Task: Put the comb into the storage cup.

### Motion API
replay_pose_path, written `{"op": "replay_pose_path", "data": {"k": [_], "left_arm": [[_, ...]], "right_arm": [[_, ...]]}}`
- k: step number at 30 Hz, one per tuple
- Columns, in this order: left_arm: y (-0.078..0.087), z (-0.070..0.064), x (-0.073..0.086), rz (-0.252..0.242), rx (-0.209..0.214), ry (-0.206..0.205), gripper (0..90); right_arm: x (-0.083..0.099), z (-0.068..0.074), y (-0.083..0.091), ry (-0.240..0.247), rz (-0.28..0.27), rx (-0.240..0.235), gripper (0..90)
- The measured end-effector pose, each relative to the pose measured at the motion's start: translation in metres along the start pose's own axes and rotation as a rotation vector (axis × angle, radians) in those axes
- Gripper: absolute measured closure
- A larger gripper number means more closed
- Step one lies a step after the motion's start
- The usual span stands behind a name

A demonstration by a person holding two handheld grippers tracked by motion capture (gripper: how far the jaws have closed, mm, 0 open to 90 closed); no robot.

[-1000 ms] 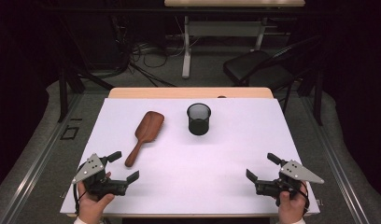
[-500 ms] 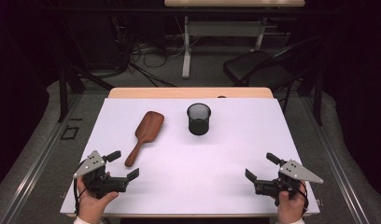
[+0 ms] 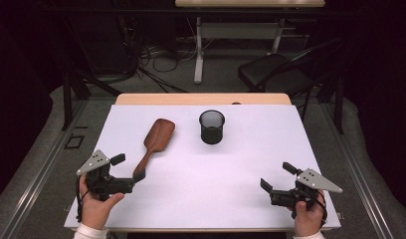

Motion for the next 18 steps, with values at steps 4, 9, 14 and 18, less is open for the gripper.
{"op": "replay_pose_path", "data": {"k": [4, 9, 14, 18], "left_arm": [[-0.002, 0.006, -0.006, 0.008, -0.008, 0.015, 0.4], [-0.004, 0.011, -0.014, 0.014, -0.016, 0.026, 0.4], [-0.006, 0.014, -0.021, 0.038, -0.029, 0.028, 0.4], [-0.009, 0.013, -0.025, 0.049, -0.023, 0.03, 0.4]], "right_arm": [[0.0, 0.0, 0.0, -0.006, 0.0, -0.001, 1.3], [0.001, -0.002, 0.0, -0.006, 0.001, 0.002, 1.6], [0.001, -0.002, 0.0, -0.012, 0.0, 0.001, 2.0], [0.002, -0.002, -0.001, -0.013, 0.004, 0.001, 2.2]]}}
Point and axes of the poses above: each handheld gripper's, and its own axes: y roughly backward along the jaws, x roughly out of its underside, z roughly to its left, the point moved 6 cm from there along -y, roughly forward along the jaws, and after that the axes turned 7 degrees about y, right-handed, at the moved point
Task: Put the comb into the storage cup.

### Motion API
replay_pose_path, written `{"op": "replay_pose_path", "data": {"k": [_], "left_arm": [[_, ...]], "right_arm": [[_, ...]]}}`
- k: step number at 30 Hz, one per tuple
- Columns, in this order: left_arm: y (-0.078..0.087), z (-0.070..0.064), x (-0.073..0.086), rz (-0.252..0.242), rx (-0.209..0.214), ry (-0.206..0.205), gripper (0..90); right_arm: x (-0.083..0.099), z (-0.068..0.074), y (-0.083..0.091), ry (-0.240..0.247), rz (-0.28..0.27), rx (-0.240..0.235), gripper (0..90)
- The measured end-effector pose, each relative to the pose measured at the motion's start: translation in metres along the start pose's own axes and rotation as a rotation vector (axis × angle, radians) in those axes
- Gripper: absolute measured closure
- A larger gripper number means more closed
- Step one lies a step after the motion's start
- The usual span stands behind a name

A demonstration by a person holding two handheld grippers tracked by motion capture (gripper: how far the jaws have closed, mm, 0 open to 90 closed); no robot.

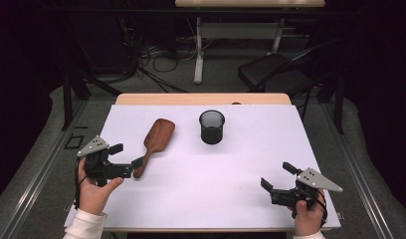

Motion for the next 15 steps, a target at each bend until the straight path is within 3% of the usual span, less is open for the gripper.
{"op": "replay_pose_path", "data": {"k": [6, 15], "left_arm": [[-0.007, -0.002, -0.008, 0.035, -0.006, -0.018, 0.4], [-0.015, 0.003, -0.018, 0.067, -0.014, 0.004, 0.4]], "right_arm": [[0.002, -0.001, -0.001, -0.002, 0.009, 0.002, 2.7], [0.003, -0.002, -0.002, -0.004, 0.012, 0.001, 2.7]]}}
Point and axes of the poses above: each handheld gripper's, and its own axes: y roughly backward along the jaws, x roughly out of its underside, z roughly to its left, the point moved 6 cm from there along -y, roughly forward along the jaws, and after that the axes turned 7 degrees about y, right-handed, at the moved point
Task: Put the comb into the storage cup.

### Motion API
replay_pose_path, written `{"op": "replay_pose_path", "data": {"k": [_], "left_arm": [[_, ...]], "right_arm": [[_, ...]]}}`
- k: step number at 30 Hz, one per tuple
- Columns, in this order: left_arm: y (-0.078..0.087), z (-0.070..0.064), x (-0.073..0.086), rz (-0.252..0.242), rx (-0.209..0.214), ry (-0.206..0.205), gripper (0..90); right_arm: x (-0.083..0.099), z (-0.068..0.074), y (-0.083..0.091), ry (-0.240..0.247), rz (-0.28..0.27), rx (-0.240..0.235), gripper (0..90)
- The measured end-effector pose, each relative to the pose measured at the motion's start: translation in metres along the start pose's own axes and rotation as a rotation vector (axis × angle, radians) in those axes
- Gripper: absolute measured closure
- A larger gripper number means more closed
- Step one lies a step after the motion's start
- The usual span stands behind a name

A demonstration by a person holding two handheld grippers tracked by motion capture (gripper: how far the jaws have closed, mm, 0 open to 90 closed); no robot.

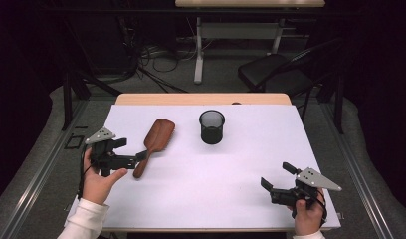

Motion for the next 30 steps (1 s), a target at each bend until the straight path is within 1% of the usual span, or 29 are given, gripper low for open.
{"op": "replay_pose_path", "data": {"k": [6, 8, 12, 13, 14, 15, 16, 17, 19, 24, 30], "left_arm": [[-0.001, 0.002, -0.005, 0.01, -0.002, 0.007, 0.4], [-0.001, 0.003, -0.006, 0.014, 0.001, 0.018, 0.4], [-0.002, 0.006, -0.008, 0.026, -0.006, 0.025, 0.4], [-0.003, 0.007, -0.008, 0.031, -0.01, 0.027, 0.4], [-0.003, 0.007, -0.008, 0.031, -0.01, 0.027, 0.4], [-0.004, 0.008, -0.008, 0.045, -0.017, 0.029, 0.4], [-0.004, 0.008, -0.008, 0.045, -0.017, 0.029, 0.4], [-0.006, 0.011, -0.009, 0.062, -0.029, 0.031, 0.4], [-0.008, 0.012, -0.01, 0.081, -0.035, 0.041, 0.4], [-0.014, 0.018, -0.012, 0.125, -0.065, 0.063, 0.4], [-0.021, 0.023, -0.015, 0.168, -0.098, 0.071, 0.4]], "right_arm": [[0.0, 0.0, 0.0, 0.0, 0.002, 0.001, 2.8], [0.001, 0.0, 0.0, -0.002, 0.004, 0.0, 2.8], [0.001, 0.0, -0.001, 0.002, 0.007, 0.001, 2.8], [0.001, 0.0, -0.001, -0.005, 0.009, 0.0, 2.8], [0.001, -0.001, -0.001, 0.01, 0.007, 0.002, 2.8], [0.001, -0.001, -0.001, 0.004, 0.008, 0.002, 2.8], [0.002, -0.001, -0.001, 0.004, 0.008, 0.002, 2.8], [0.002, -0.001, -0.002, 0.004, 0.007, 0.003, 2.8], [0.002, -0.001, -0.002, 0.001, 0.008, 0.003, 2.9], [0.002, -0.001, -0.002, 0.0, 0.009, 0.002, 2.9], [0.003, -0.002, -0.002, 0.004, 0.016, 0.003, 3.0]]}}
Point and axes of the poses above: each handheld gripper's, and its own axes: y roughly backward along the jaws, x roughly out of its underside, z roughly to its left, the point moved 6 cm from there along -y, roughly forward along the jaws, and after that the axes turned 7 degrees about y, right-handed, at the moved point
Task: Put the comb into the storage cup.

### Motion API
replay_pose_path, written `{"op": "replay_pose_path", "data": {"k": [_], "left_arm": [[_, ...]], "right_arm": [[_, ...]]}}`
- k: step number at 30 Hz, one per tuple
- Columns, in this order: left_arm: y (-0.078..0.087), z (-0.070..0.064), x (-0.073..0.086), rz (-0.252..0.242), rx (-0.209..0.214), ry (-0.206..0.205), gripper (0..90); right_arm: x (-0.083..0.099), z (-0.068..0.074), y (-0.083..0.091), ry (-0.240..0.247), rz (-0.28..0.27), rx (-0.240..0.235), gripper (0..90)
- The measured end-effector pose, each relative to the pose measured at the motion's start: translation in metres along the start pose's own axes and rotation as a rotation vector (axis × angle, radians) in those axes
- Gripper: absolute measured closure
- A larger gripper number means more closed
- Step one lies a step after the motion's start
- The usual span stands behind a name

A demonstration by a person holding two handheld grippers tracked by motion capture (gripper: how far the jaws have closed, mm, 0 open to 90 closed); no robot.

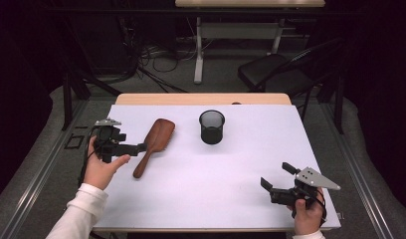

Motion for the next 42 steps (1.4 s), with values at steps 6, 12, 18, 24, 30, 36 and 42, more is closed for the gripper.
{"op": "replay_pose_path", "data": {"k": [6, 12, 18, 24, 30, 36, 42], "left_arm": [[-0.006, 0.003, -0.001, 0.035, -0.027, 0.0, 0.4], [-0.013, 0.006, -0.001, 0.068, -0.036, 0.016, 0.4], [-0.016, 0.007, -0.002, 0.082, -0.035, 0.017, 0.4], [-0.022, 0.009, -0.003, 0.106, -0.049, 0.012, 0.4], [-0.027, 0.01, -0.003, 0.121, -0.058, 0.008, 0.9], [-0.039, 0.013, 0.0, 0.172, -0.085, 0.002, 1.1], [-0.047, 0.014, 0.001, 0.199, -0.092, -0.002, 1.1]], "right_arm": [[0.0, 0.0, 0.0, -0.004, 0.002, 0.001, 3.0], [0.001, 0.0, -0.001, -0.002, 0.004, 0.0, 3.1], [0.001, 0.0, -0.001, -0.01, 0.007, -0.003, 3.1], [0.001, 0.0, -0.001, -0.007, 0.008, -0.001, 3.1], [0.002, -0.001, -0.001, -0.004, 0.01, -0.002, 3.1], [0.002, -0.001, -0.001, -0.005, 0.016, -0.003, 3.2], [0.003, -0.001, -0.001, -0.006, 0.018, -0.005, 3.3]]}}
Point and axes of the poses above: each handheld gripper's, and its own axes: y roughly backward along the jaws, x roughly out of its underside, z roughly to its left, the point moved 6 cm from there along -y, roughly forward along the jaws, and after that the axes turned 7 degrees about y, right-handed, at the moved point
